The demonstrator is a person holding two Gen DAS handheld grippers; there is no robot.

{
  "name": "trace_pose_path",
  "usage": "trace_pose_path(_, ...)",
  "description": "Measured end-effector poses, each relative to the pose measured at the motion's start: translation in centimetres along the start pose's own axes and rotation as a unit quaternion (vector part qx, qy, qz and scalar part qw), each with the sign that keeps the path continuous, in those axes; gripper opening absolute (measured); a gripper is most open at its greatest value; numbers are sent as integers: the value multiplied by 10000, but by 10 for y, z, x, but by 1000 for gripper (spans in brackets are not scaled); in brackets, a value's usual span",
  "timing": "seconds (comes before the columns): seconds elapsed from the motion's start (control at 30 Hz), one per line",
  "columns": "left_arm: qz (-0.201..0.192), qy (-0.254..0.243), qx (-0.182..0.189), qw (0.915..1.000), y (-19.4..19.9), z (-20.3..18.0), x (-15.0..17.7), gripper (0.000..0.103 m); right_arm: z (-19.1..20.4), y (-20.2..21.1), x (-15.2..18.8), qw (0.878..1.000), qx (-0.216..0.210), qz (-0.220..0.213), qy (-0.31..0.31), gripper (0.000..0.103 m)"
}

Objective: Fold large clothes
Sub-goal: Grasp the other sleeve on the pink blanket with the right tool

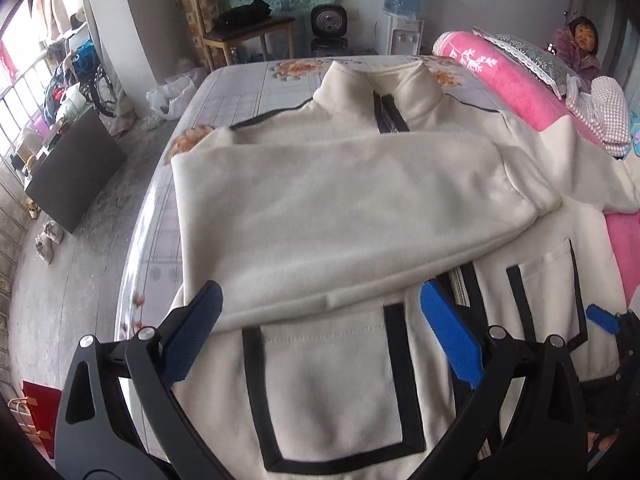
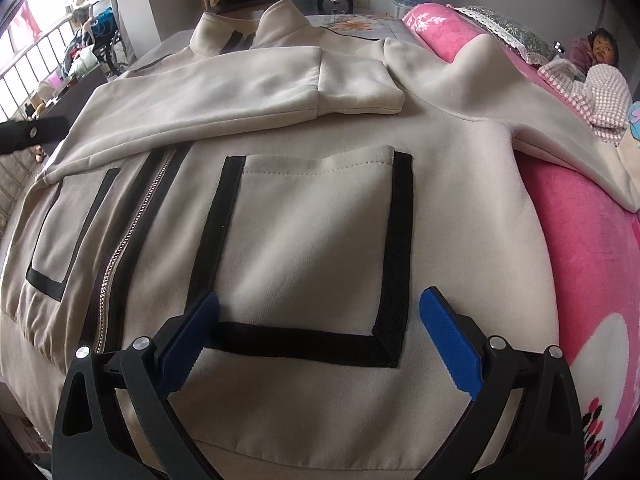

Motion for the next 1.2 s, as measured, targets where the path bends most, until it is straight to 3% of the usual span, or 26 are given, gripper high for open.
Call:
trace_pose_path(0.2, 6, -60, -154, 9999, -53, -8, -18, 96, -2, 8, -2, 9995, -299, 136, 12, 98)
trace_pose_path(0.27, 157, 17, -160, 9997, -70, -7, -13, 96, -13, 24, -10, 9985, -481, -57, -270, 98)
trace_pose_path(0.33, 325, 149, -31, 9994, -83, -8, -5, 96, -37, 45, -23, 9969, -447, -378, -518, 98)
trace_pose_path(0.43, 160, 236, 49, 9996, -84, -6, -4, 96, -99, 72, -40, 9926, -53, -694, -1000, 98)
trace_pose_path(0.53, 26, 225, 49, 9997, -82, -7, -4, 96, -168, 73, -44, 9843, 224, -542, -1665, 98)
trace_pose_path(0.67, -186, 233, 47, 9995, -81, -8, -4, 96, -265, 64, -39, 9594, 782, -521, -2659, 98)
trace_pose_path(0.8, -209, 238, 58, 9995, -81, -7, -4, 96, -332, 58, -32, 9263, 938, -822, -3556, 98)
trace_pose_path(1.0, -214, 240, 61, 9995, -81, -6, -4, 96, -400, 46, -28, 8754, 1152, -1326, -4503, 96)
trace_pose_path(1.1, -212, 240, 59, 9995, -81, -7, -3, 96, -422, 40, -23, 8455, 1046, -1519, -5012, 90)
trace_pose_path(1.2, -212, 239, 58, 9995, -81, -7, -3, 96, -440, 35, -24, 8273, 1062, -1681, -5253, 85)
Point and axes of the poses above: each gripper's, at about its wrist camera, not at the fingertips, and y roughly against the way its jaws point, z to its left, x to its underside, the point moved 10 cm from there along -y, roughly the way its jaws point
